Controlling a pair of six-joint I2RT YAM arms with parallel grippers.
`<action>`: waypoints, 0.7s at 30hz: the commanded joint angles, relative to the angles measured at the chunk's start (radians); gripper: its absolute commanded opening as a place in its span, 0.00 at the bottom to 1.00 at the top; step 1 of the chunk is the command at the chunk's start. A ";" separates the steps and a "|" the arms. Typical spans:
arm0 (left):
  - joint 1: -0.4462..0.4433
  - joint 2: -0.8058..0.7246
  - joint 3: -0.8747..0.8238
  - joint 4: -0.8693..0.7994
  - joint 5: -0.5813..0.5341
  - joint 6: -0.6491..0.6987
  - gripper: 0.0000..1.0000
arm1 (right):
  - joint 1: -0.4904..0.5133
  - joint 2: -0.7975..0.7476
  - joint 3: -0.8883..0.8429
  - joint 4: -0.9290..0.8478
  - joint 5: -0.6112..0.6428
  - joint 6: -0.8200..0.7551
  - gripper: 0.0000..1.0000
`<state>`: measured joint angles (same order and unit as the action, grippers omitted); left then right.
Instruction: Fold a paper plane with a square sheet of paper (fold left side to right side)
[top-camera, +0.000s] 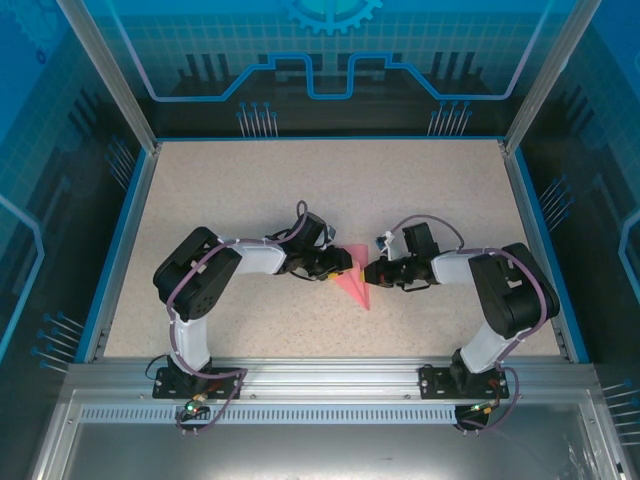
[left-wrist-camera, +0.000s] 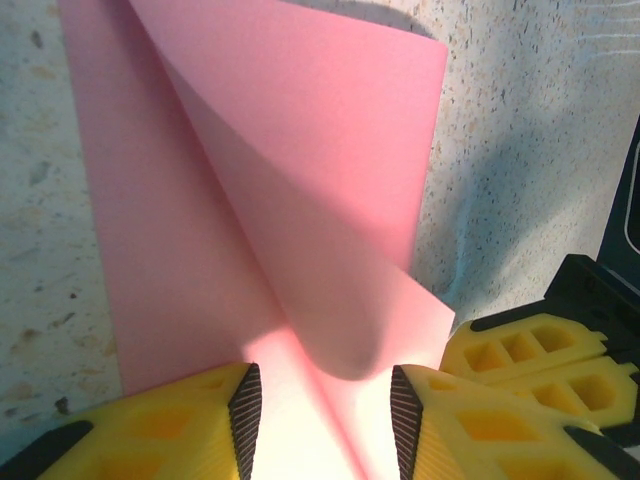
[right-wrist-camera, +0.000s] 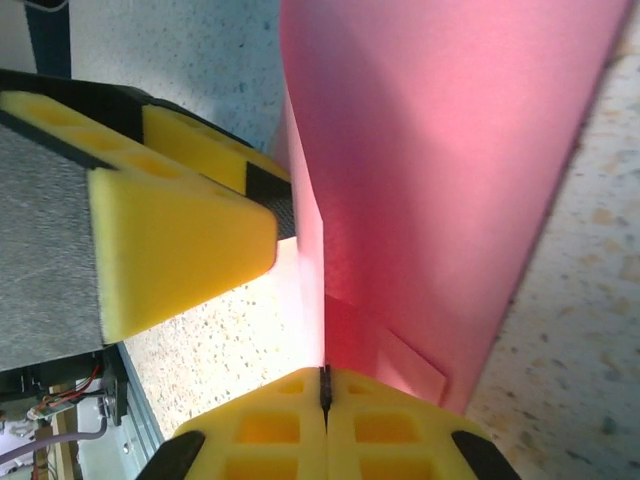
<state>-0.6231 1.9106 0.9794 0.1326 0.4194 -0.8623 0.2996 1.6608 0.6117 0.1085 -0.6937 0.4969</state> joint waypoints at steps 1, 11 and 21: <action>-0.013 0.013 0.013 -0.037 0.004 0.024 0.42 | -0.022 -0.015 -0.006 -0.041 0.033 -0.023 0.05; -0.013 0.013 0.014 -0.041 0.003 0.025 0.43 | -0.029 0.000 0.005 -0.081 0.072 -0.036 0.05; -0.013 0.013 0.015 -0.043 0.004 0.027 0.43 | -0.029 0.000 0.010 -0.102 0.097 -0.045 0.05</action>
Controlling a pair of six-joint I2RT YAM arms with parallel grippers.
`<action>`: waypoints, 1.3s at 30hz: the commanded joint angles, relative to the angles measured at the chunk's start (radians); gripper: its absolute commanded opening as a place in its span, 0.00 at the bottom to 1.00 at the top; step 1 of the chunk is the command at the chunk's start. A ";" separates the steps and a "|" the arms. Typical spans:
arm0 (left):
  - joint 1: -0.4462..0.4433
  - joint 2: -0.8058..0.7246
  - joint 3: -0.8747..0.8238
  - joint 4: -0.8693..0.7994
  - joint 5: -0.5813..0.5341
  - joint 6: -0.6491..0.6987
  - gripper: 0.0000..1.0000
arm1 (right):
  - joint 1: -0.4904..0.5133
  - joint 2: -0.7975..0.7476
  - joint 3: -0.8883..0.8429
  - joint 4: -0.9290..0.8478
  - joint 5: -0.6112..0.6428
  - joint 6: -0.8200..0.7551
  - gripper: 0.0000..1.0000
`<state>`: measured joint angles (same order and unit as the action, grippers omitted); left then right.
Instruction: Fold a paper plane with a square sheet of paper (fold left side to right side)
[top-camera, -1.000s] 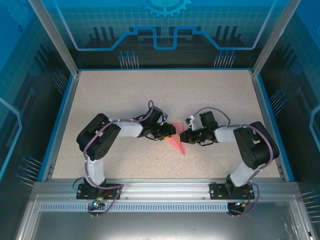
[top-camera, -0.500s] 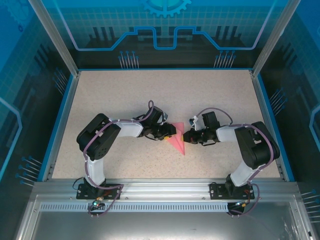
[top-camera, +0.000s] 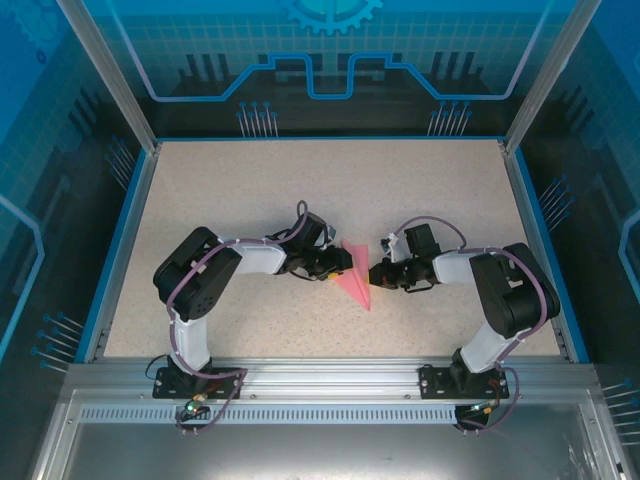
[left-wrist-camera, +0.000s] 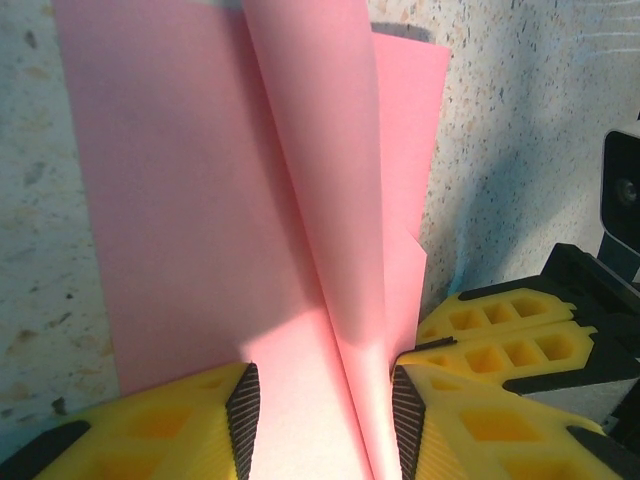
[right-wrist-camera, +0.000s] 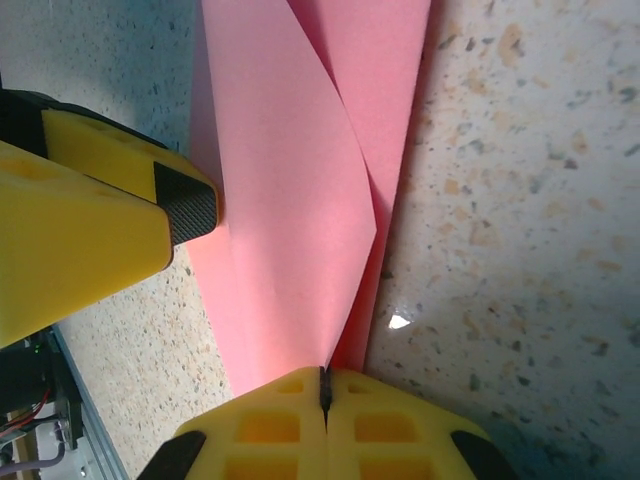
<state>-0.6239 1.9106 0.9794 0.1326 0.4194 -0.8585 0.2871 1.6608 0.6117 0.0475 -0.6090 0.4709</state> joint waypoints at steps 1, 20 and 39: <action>-0.013 0.013 0.015 -0.045 0.003 0.023 0.43 | -0.017 0.003 0.012 -0.044 0.014 -0.021 0.05; -0.015 -0.102 0.055 -0.098 0.017 0.070 0.38 | -0.015 0.045 0.028 -0.131 0.058 -0.028 0.05; -0.047 0.103 0.222 -0.130 0.048 0.068 0.23 | -0.002 0.048 0.036 -0.159 0.078 -0.037 0.05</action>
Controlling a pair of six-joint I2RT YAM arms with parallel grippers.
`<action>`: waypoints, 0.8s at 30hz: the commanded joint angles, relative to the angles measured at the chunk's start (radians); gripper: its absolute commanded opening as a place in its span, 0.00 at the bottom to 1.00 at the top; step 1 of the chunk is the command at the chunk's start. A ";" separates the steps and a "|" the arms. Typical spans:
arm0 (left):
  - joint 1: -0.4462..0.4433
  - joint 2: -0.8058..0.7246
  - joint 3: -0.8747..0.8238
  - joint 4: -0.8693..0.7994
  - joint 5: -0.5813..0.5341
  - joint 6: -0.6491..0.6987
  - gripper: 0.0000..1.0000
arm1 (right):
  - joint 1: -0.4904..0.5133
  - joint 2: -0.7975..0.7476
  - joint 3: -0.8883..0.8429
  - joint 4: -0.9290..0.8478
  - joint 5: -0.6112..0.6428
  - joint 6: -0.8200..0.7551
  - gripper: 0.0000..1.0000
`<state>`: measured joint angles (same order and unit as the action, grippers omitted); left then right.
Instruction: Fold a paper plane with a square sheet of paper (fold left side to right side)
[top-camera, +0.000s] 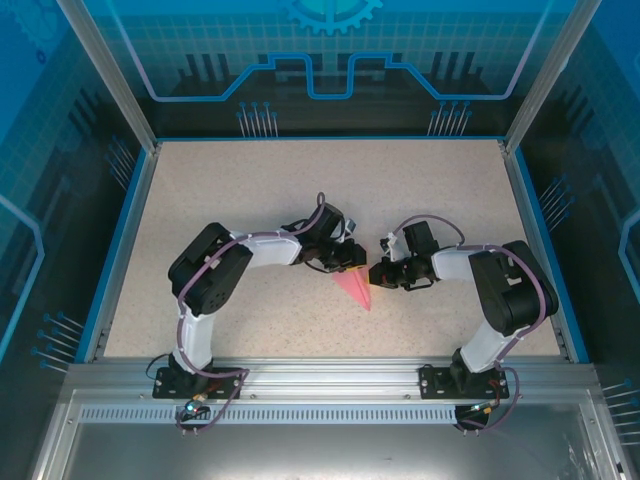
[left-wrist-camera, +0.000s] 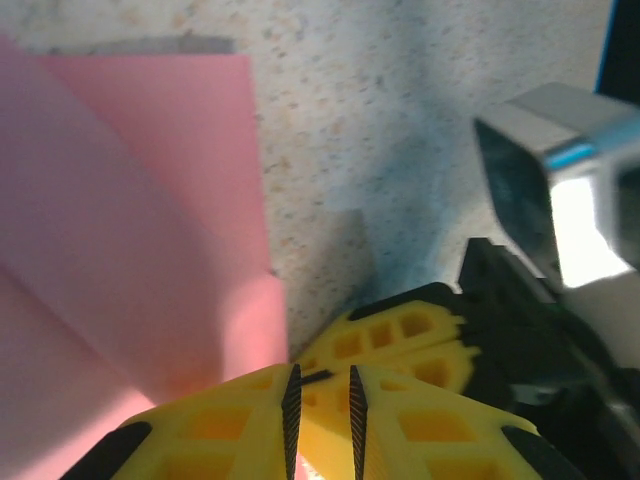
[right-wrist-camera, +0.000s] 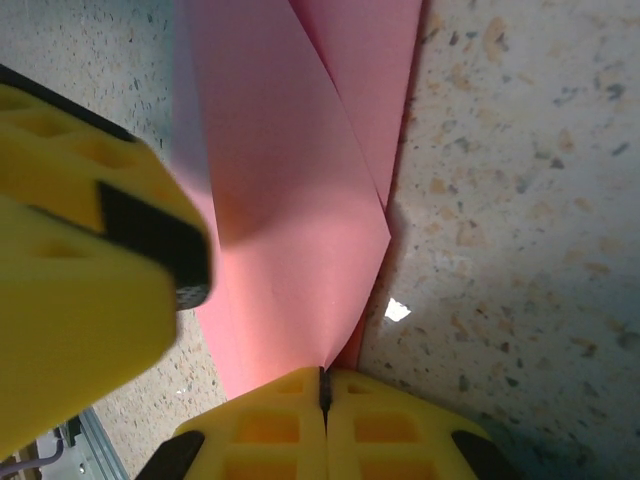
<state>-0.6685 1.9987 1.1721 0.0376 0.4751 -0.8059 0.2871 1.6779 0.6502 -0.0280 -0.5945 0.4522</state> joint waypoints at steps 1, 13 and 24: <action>-0.001 0.019 0.029 -0.042 -0.017 0.018 0.23 | -0.001 0.030 -0.002 -0.085 0.065 -0.019 0.05; -0.002 0.057 -0.018 -0.074 -0.071 0.021 0.23 | 0.005 0.023 0.009 -0.093 0.063 -0.027 0.07; -0.001 0.042 -0.084 -0.052 -0.086 0.004 0.22 | -0.018 -0.172 -0.010 -0.137 0.035 -0.023 0.28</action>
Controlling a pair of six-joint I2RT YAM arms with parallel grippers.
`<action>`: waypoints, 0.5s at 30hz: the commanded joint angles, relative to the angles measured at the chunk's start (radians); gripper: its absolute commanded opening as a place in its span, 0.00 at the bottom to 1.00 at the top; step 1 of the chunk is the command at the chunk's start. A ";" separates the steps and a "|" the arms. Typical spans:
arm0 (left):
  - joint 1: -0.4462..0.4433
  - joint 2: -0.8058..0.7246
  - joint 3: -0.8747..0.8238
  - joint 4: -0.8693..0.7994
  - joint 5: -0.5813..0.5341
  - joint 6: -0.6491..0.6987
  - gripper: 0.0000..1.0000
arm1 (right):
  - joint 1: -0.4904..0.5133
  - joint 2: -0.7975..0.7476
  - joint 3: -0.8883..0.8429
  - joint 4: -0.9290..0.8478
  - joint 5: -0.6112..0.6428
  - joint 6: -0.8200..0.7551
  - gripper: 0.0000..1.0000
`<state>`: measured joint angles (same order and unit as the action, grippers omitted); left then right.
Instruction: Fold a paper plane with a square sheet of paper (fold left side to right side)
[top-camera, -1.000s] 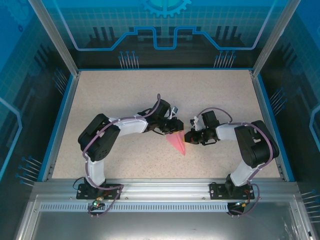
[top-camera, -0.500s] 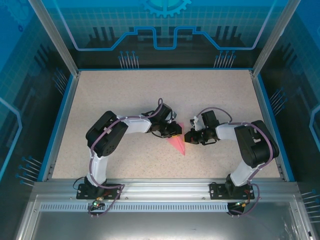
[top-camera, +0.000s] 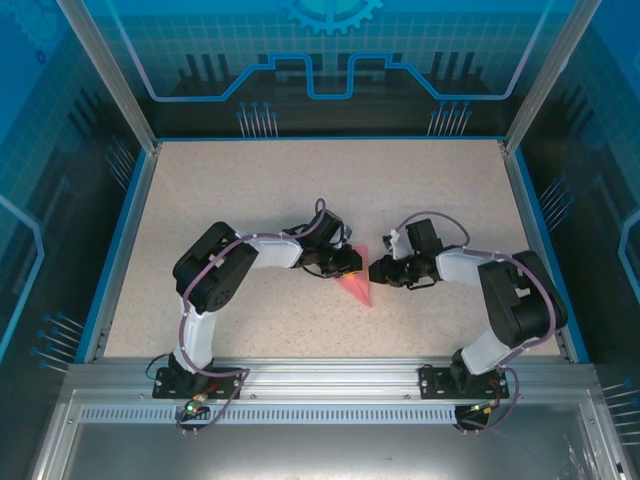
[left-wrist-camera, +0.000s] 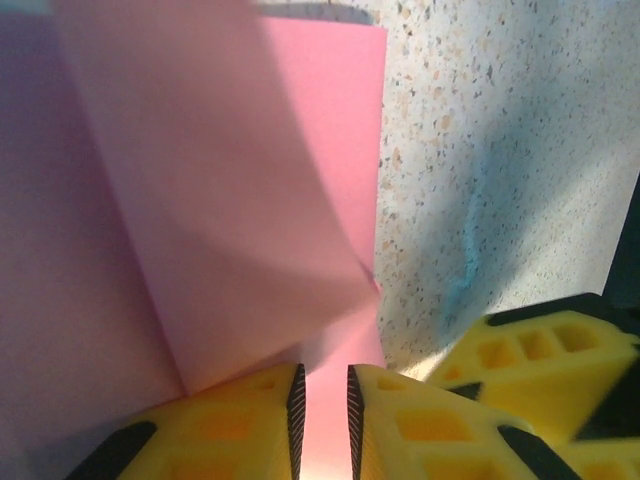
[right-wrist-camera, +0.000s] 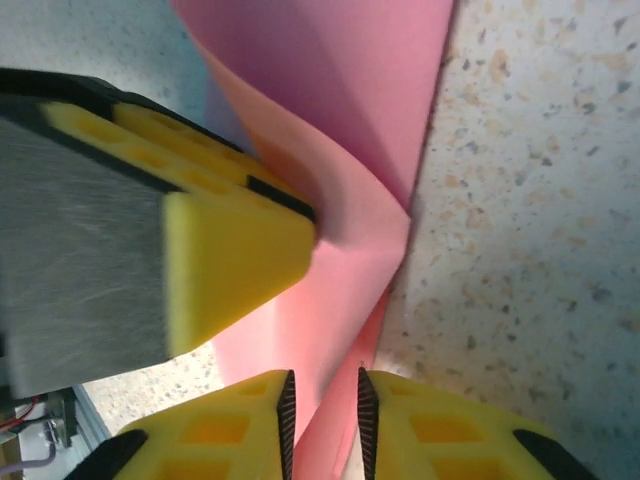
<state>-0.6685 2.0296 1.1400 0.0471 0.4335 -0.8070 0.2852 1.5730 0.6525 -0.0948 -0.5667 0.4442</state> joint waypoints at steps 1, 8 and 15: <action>-0.001 0.011 -0.055 -0.059 -0.045 0.004 0.22 | -0.017 -0.081 -0.020 -0.079 -0.006 -0.019 0.28; -0.001 0.006 -0.057 -0.058 -0.047 0.008 0.22 | 0.035 -0.131 -0.076 -0.067 -0.203 0.003 0.27; -0.001 0.004 -0.058 -0.056 -0.045 0.008 0.22 | 0.097 -0.069 -0.051 -0.063 -0.199 0.003 0.26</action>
<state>-0.6685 2.0239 1.1225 0.0757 0.4309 -0.8070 0.3664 1.4773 0.5888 -0.1394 -0.7414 0.4446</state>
